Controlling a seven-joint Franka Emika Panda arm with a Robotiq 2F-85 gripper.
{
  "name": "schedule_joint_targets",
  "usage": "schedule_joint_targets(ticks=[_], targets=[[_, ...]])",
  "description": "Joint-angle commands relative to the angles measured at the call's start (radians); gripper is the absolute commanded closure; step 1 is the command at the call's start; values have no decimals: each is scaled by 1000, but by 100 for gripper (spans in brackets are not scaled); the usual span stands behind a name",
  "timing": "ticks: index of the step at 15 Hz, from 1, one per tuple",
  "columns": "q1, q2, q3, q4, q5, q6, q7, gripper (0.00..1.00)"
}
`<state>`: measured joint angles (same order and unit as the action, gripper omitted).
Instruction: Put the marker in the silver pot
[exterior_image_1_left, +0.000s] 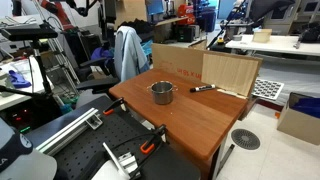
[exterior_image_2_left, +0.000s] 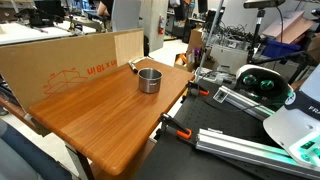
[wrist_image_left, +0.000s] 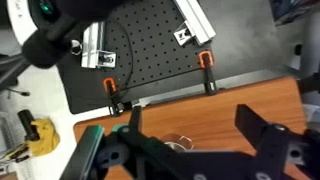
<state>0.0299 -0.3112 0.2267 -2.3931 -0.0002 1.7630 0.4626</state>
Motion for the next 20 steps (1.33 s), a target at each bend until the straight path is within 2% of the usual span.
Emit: schedule_joint_targets(ticks=[1, 10, 16, 17, 20], targets=[[17, 1, -16, 2, -4, -1, 4, 0], [14, -17, -14, -43, 1, 156, 56, 0], [10, -20, -7, -71, 1, 240, 138, 0], [-36, 36, -69, -45, -15, 279, 65, 0], [-98, 75, -155, -8, -36, 306, -6, 0]])
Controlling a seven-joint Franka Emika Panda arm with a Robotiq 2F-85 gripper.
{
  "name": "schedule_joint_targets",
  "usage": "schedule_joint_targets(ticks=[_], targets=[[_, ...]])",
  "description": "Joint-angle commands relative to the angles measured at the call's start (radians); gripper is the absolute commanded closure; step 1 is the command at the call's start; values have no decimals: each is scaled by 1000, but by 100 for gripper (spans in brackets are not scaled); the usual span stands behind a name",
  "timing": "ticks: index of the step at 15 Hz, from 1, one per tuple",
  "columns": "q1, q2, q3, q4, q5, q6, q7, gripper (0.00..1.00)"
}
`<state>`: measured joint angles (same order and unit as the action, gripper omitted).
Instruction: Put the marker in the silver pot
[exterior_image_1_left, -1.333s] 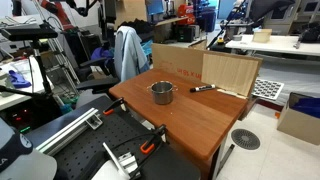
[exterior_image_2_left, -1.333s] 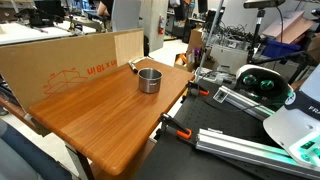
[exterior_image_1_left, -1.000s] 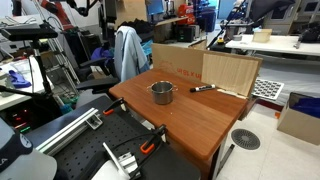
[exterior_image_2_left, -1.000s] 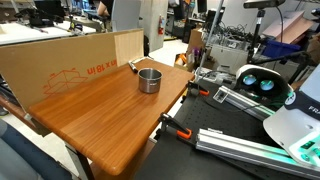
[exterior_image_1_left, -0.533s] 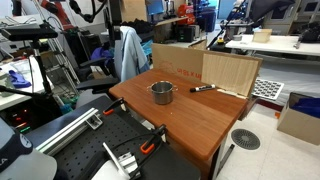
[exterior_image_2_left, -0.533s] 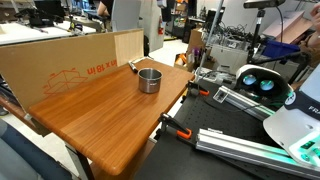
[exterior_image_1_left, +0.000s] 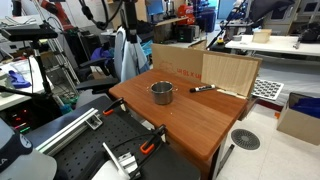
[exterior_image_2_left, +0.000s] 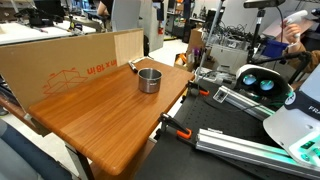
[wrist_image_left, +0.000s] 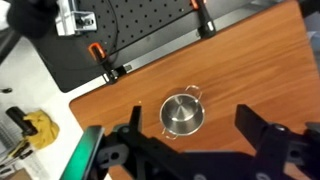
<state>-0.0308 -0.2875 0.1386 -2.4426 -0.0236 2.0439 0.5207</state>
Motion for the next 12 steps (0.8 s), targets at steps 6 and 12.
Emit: schedule_joint_targets(ticks=[6, 12], targets=[[-69, 261, -150, 121, -47, 138, -103, 0], [-62, 404, -190, 228, -47, 231, -99, 0]])
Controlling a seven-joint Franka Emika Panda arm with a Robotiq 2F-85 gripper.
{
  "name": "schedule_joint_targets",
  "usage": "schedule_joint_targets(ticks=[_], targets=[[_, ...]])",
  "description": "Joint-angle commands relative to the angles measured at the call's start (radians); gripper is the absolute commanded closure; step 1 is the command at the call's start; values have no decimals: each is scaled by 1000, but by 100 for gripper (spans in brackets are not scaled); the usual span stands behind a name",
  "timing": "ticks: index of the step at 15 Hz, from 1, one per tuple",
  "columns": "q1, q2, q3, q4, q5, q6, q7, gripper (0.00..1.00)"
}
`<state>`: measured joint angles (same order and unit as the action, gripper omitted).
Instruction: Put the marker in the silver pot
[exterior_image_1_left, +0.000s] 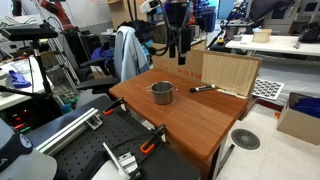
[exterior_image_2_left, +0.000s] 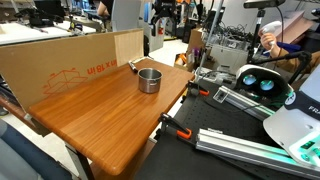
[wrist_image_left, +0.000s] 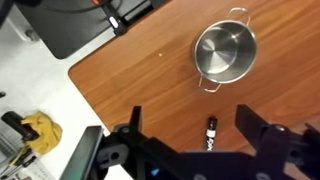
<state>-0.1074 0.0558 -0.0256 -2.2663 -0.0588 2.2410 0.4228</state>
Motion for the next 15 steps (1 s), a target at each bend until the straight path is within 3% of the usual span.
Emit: schedule_joint_targets(ticks=[1, 9, 15], targets=[[15, 87, -34, 70, -13, 45, 5, 0], [24, 319, -85, 206, 22, 154, -1, 0], [30, 479, -95, 341, 66, 173, 11, 0]])
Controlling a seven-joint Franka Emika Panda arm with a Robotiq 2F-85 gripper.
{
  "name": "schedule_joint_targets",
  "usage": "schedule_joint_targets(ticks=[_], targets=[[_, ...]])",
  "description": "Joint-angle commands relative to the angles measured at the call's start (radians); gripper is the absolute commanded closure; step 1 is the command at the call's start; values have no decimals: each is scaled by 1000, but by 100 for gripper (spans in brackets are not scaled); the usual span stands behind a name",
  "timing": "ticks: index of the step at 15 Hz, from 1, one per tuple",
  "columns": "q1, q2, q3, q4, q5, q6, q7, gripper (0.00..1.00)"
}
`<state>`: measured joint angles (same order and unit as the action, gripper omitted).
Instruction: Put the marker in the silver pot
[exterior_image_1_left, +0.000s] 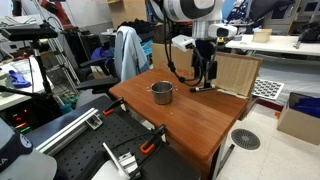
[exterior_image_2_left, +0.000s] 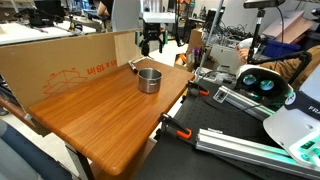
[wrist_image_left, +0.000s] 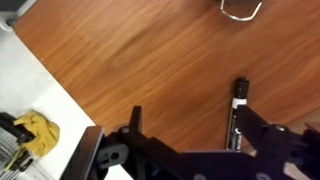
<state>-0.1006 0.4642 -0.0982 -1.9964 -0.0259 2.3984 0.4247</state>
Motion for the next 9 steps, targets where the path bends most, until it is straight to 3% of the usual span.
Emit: schedule_joint_targets(ticks=[1, 9], targets=[[26, 97, -24, 99, 38, 18, 15, 0], [49, 271, -33, 301, 55, 19, 59, 0]])
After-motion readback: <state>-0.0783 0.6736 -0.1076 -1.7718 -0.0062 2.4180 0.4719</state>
